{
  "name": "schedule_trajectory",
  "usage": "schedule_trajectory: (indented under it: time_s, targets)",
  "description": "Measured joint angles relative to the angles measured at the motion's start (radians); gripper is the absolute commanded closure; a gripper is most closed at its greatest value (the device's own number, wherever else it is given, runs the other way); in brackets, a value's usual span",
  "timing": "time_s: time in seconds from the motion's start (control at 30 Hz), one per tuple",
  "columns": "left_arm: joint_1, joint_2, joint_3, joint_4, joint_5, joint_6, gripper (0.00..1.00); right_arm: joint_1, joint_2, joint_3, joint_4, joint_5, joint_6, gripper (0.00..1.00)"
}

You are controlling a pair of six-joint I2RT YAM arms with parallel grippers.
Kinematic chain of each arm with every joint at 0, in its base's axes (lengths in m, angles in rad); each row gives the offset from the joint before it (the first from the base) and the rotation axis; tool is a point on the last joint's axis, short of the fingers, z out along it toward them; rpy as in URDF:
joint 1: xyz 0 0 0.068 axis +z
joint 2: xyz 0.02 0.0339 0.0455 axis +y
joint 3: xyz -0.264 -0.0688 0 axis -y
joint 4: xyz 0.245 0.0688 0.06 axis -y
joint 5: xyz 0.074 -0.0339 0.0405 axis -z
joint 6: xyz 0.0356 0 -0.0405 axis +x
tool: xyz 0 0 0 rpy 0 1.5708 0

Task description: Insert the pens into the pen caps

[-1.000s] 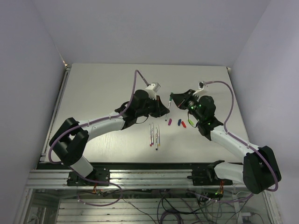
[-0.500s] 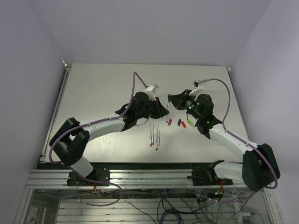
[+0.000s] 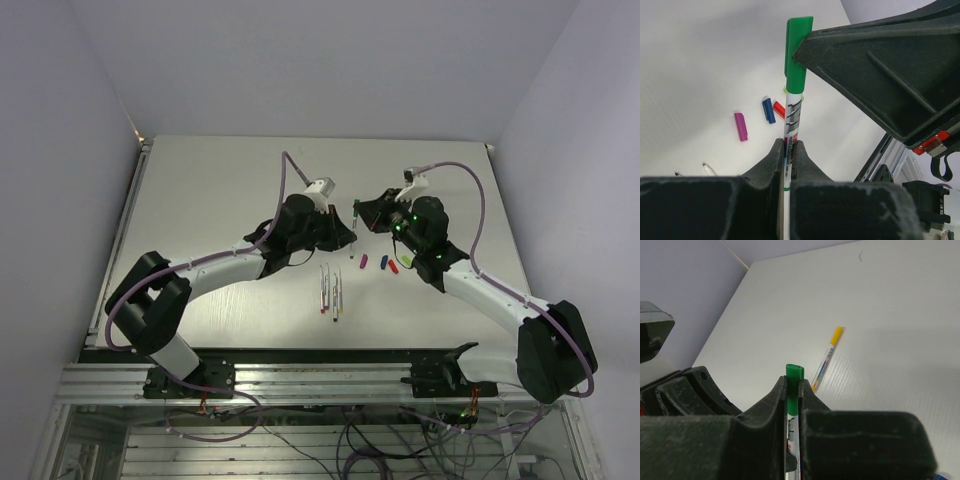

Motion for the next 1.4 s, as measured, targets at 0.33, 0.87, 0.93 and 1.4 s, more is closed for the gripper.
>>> schedule_trajectory:
  time_s: [0.33,0.87,0.93,1.4]
  targets:
    - [0.023,0.009,0.002,0.0,-0.009,0.003,0.93,0.008,0.068,0.055,-0.022,0.003,-0.019,1.0]
    - [0.087,0.013,0.029,0.015,-0.06,0.046,0.93,0.052,0.1,0.101,-0.136,0.076,-0.03,0.51]
    - [0.095,0.015,0.029,0.007,-0.079,0.056,0.93,0.052,0.099,0.128,-0.161,0.107,-0.04,0.49]
    - [0.086,0.227,0.186,-0.182,-0.208,0.086,0.89,0.052,-0.068,0.15,-0.199,0.307,-0.078,0.52]
